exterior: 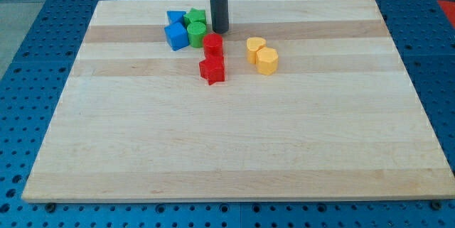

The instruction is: Push green circle down and a bit right

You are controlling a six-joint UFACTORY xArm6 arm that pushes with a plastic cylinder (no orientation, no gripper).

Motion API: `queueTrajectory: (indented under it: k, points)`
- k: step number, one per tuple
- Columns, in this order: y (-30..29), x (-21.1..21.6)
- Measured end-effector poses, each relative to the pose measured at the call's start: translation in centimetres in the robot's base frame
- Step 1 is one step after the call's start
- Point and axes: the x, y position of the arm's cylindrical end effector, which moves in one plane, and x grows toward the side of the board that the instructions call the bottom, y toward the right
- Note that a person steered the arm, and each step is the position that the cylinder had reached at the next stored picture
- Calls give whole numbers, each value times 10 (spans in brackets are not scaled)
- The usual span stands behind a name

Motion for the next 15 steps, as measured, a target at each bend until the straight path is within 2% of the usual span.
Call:
queueTrajectory:
  k: [3,11,15]
  points:
    - [-7,13]
    - [-119,13]
    - [-129,101]
